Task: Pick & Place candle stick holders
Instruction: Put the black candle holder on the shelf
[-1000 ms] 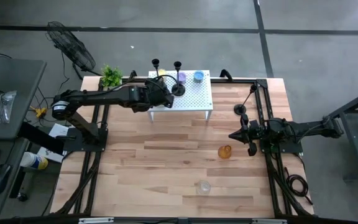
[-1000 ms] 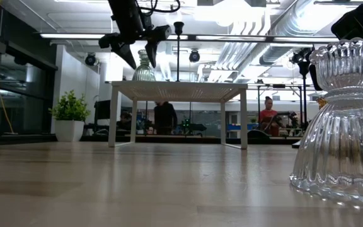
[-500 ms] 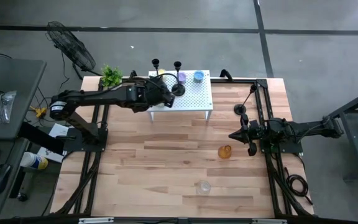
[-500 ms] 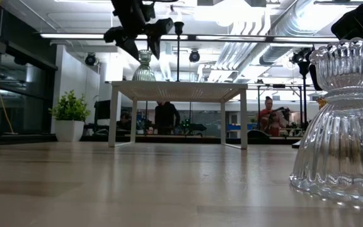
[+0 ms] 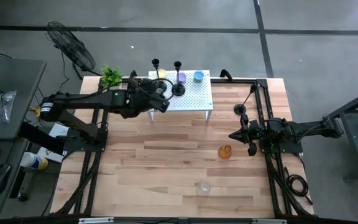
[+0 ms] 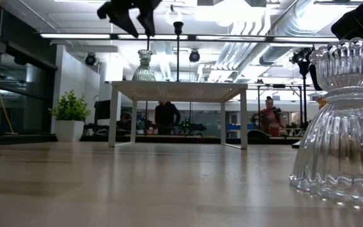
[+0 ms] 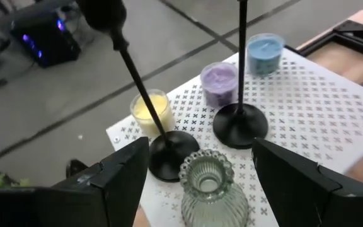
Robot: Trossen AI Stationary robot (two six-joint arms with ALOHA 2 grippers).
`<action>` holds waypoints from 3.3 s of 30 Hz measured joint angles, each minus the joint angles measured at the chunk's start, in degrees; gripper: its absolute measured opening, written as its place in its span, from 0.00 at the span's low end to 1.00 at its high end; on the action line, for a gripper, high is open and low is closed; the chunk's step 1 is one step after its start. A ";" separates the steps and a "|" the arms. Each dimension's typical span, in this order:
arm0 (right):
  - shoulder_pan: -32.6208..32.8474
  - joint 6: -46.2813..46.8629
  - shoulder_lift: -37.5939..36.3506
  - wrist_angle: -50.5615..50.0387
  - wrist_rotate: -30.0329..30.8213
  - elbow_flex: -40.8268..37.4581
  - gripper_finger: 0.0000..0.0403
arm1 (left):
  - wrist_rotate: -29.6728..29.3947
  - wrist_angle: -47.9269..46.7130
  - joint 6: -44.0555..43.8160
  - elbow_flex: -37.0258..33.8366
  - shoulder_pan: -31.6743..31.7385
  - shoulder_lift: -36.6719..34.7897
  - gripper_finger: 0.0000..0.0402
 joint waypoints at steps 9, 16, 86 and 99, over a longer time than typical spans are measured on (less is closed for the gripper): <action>0.00 0.00 0.00 0.00 0.00 0.00 0.01 | 2.46 -0.33 8.12 -2.35 -3.12 -5.49 0.69; 0.00 0.00 0.00 -0.02 0.00 0.00 0.01 | 4.70 1.78 6.68 -12.46 -3.06 -14.23 0.69; 0.00 0.00 -0.02 -0.02 0.00 0.00 0.01 | 51.79 49.54 25.10 -77.17 -2.94 -79.88 0.00; 0.00 0.00 -0.02 -0.04 -0.02 0.00 0.01 | 52.02 46.48 25.63 -79.85 -2.94 -79.68 0.00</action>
